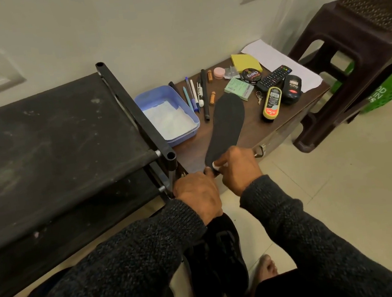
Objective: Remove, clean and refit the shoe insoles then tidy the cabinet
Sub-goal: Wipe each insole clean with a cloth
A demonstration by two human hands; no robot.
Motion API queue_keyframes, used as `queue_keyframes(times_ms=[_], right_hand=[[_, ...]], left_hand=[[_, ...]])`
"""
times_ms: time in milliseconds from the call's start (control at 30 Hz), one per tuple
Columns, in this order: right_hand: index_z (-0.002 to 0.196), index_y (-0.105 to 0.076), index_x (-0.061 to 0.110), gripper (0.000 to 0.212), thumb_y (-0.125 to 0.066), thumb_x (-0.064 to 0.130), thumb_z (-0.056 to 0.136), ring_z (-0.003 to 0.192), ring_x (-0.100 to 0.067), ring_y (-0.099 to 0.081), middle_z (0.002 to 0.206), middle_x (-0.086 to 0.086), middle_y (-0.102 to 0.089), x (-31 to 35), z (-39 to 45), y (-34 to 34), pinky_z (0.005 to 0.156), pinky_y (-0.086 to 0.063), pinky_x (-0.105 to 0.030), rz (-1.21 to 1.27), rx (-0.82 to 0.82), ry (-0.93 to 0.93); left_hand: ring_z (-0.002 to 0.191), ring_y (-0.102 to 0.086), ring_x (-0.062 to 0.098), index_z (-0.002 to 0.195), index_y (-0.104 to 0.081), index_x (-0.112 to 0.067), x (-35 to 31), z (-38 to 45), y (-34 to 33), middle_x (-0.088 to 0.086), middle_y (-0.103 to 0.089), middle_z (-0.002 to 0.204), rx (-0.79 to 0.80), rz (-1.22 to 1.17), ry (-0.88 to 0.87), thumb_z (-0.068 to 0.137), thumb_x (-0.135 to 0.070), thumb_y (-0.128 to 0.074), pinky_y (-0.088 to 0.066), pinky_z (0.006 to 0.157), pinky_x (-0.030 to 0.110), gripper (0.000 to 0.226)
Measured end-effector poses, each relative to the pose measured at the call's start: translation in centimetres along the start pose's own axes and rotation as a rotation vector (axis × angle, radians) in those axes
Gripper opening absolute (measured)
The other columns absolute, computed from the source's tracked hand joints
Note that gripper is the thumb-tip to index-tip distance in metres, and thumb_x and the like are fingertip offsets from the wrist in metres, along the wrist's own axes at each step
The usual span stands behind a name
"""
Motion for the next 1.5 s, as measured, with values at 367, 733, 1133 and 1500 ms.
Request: queue_keyframes(times_ms=[367, 733, 1133, 1500], right_hand=[[0.106, -0.078, 0.015, 0.018, -0.068, 0.008, 0.093, 0.098, -0.012, -0.061, 0.107, 0.003, -0.069, -0.4, 1.4, 4.6, 0.078, -0.053, -0.024, 0.505, 0.228, -0.229], [0.109, -0.077, 0.005, 0.022, -0.065, 0.002, 0.091, 0.106, -0.033, -0.061, 0.115, -0.016, -0.063, 0.0, 5.7, 0.9, 0.090, -0.056, -0.043, -0.040, -0.017, 0.008], [0.096, -0.082, 0.021, 0.019, -0.074, 0.008, 0.084, 0.102, -0.021, -0.066, 0.106, -0.003, -0.074, 3.1, 2.2, -0.2, 0.091, -0.056, -0.031, 0.018, 0.248, 0.087], [0.116, -0.075, 0.016, 0.024, -0.064, 0.008, 0.096, 0.122, -0.023, -0.055, 0.131, -0.007, -0.063, -3.0, 4.4, 5.7, 0.099, -0.049, -0.036, 0.343, 0.007, -0.233]], left_hand=[[0.123, -0.056, 0.031, 0.158, -0.015, -0.018, 0.3, -1.3, 0.6, 0.011, -0.050, 0.140, -0.009, -0.034, -0.020, 0.088, -0.058, -0.067, -0.050, 0.092, 0.044, 0.097], [0.129, -0.051, 0.032, 0.162, -0.001, -0.027, -0.6, -1.8, 0.7, 0.012, -0.042, 0.150, 0.019, 0.017, -0.066, 0.091, -0.061, -0.063, -0.047, 0.099, 0.047, 0.100], [0.125, -0.054, 0.029, 0.143, -0.046, -0.010, -1.2, -3.7, 1.1, 0.009, -0.053, 0.140, 0.062, 0.094, -0.088, 0.093, -0.064, -0.057, -0.048, 0.102, 0.046, 0.075], [0.120, -0.057, 0.027, 0.133, -0.054, -0.016, -0.3, -2.7, 3.5, 0.008, -0.055, 0.132, -0.205, -0.162, -0.075, 0.093, -0.030, -0.071, -0.050, 0.092, 0.037, 0.045]])
Point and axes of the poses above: each hand's wrist, its own z-axis towards the middle knuckle, its own y-axis out of the back of the hand, x = y × z, the point moved 7 cm from there along z, towards the middle knuckle
